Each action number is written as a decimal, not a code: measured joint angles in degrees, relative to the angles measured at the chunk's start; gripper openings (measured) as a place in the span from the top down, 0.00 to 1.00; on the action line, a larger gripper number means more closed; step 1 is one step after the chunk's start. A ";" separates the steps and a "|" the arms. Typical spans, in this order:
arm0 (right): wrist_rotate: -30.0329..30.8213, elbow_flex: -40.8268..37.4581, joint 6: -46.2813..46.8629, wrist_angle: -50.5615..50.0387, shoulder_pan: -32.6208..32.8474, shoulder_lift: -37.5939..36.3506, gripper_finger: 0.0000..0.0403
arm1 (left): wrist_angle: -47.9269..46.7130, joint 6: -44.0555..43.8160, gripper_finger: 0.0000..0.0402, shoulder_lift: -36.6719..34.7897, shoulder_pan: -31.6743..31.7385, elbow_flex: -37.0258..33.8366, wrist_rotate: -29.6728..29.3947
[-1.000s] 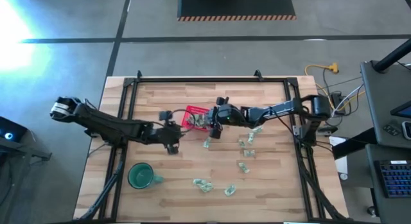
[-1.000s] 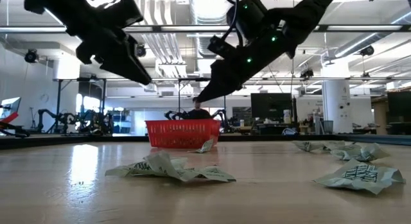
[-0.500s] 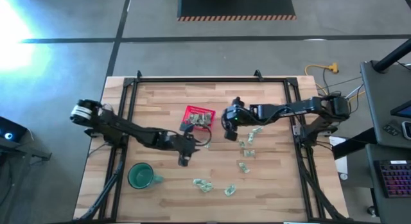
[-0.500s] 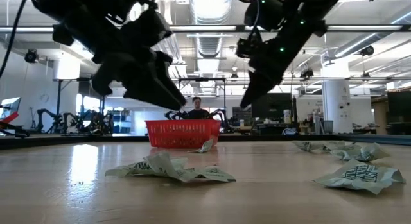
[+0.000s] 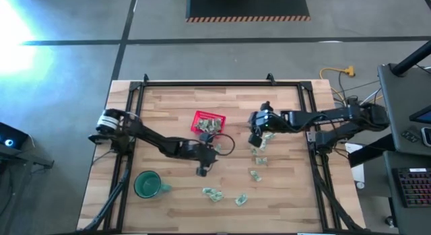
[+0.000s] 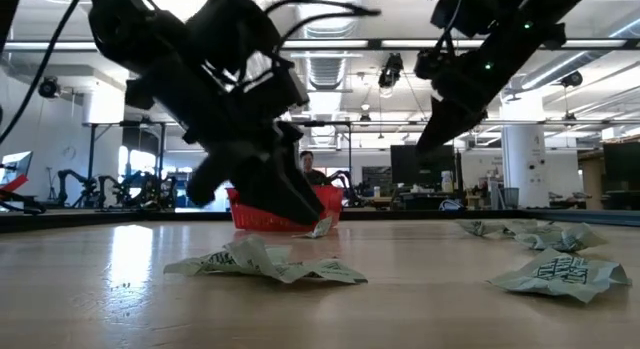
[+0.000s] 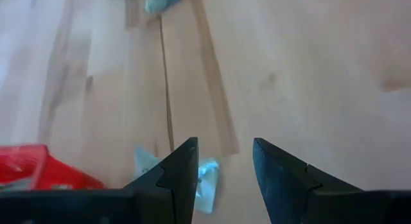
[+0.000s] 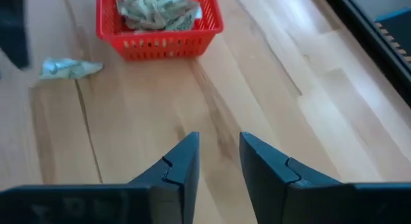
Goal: Pick and place items into bin
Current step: Put the stevia packet into the red bin
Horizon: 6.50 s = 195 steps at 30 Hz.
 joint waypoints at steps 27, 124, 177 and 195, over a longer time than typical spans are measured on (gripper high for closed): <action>0.15 -4.20 1.58 1.61 0.01 -6.13 0.78 | 1.77 -6.22 0.67 1.51 4.32 -1.34 2.39; 0.03 -4.94 1.22 3.35 -0.02 -6.07 0.80 | -1.90 3.30 1.00 -17.05 6.90 -1.81 -16.29; -24.64 -21.71 0.76 22.47 1.67 -6.11 0.70 | -17.87 -7.25 0.60 -22.12 -2.01 -2.19 -10.01; -24.63 -22.09 -0.29 31.11 1.77 4.43 0.67 | -18.16 -7.51 0.60 -22.12 -2.01 -2.19 -10.04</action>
